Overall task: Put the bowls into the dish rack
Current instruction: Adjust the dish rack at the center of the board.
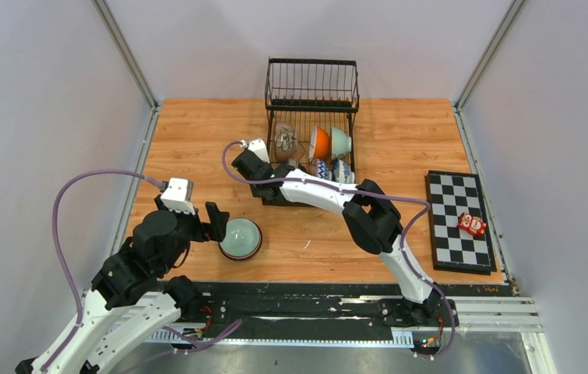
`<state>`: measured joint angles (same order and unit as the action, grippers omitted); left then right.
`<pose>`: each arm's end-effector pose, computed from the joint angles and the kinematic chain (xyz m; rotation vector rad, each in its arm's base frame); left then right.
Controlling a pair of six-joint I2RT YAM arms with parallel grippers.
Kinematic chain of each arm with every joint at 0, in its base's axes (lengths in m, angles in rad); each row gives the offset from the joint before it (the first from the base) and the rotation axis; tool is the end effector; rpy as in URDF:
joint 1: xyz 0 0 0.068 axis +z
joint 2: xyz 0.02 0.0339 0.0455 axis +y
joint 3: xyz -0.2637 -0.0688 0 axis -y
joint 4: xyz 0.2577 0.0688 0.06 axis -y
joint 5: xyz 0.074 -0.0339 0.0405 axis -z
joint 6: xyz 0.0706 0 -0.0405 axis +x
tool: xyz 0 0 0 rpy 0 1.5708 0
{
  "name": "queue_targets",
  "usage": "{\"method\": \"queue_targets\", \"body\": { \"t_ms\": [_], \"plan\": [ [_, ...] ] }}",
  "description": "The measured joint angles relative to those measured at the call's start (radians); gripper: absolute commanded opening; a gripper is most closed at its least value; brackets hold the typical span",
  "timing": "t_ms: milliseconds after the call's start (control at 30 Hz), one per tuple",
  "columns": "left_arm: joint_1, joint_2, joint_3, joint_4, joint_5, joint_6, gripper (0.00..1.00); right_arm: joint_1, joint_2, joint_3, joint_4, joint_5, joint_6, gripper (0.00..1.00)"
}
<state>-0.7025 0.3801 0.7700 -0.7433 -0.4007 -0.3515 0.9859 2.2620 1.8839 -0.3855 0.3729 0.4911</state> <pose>0.1102 -0.0572 0.3167 0.0666 1.9076 -0.3308 0.3255 0.4450 0.1807 -0.3813 2.2615 0.3383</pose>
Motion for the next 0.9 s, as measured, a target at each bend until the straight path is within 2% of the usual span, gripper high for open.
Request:
{"method": "queue_targets", "body": {
  "t_ms": [467, 900],
  "plan": [
    [0.0, 0.135, 0.0, -0.003, -0.035, 0.0, 1.0, 0.0, -0.285, -0.439, 0.141, -0.092, -0.172, 0.03],
    [0.0, 0.429, 0.095, 0.017, -0.08, 0.012, 1.0, 0.042, -0.623, -0.874, 0.223, -0.135, -0.357, 0.03]
  ]
}}
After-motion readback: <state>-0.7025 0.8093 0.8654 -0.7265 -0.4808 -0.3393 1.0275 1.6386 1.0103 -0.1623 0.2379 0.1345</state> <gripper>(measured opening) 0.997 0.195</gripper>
